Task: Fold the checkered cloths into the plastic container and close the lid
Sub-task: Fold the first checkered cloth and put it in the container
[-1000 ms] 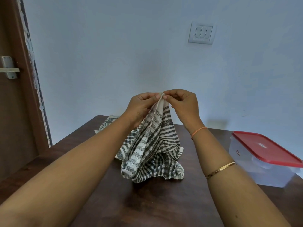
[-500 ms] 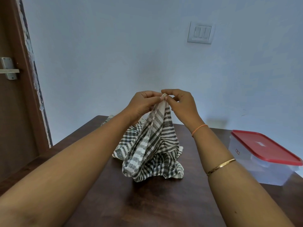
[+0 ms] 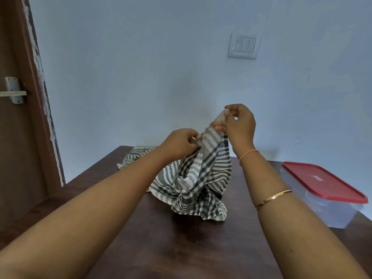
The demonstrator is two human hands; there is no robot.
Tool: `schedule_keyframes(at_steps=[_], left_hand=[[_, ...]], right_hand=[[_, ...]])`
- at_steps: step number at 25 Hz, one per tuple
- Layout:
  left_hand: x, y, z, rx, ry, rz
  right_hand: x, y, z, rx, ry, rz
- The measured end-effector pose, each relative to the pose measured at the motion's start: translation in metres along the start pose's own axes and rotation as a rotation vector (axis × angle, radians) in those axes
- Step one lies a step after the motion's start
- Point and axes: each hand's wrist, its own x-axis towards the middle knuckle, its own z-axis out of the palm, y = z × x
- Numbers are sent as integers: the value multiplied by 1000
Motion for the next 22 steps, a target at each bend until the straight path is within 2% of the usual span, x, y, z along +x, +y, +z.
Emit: schedule_keyframes(at_steps=[2, 5, 7, 9, 12, 14, 15, 16, 18, 22], left_hand=[[-1, 0, 0, 156, 14, -34], [4, -3, -12, 348, -16, -193], [8, -4, -21, 320, -51, -325], [9, -1, -28, 20, -23, -463], [7, 10, -38, -655, -59, -622], [6, 14, -43, -906, -96, -665], [7, 14, -45, -931, -92, -667], [8, 14, -45, -888, -77, -658], [12, 11, -42, -656, -9, -613], [14, -2, -39, 107, 79, -392]], right_hand=[[4, -4, -4, 38, 60, -17], [17, -4, -13, 3, 176, -59], [26, 0, -20, -61, 240, -81], [30, 6, -26, -136, 277, -67], [27, 18, -28, -192, 289, -39], [23, 23, -28, -217, 281, -25], [22, 25, -28, -233, 278, -15], [21, 27, -28, -249, 278, -9], [20, 30, -30, -272, 282, 8], [17, 36, -31, -283, 290, 29]])
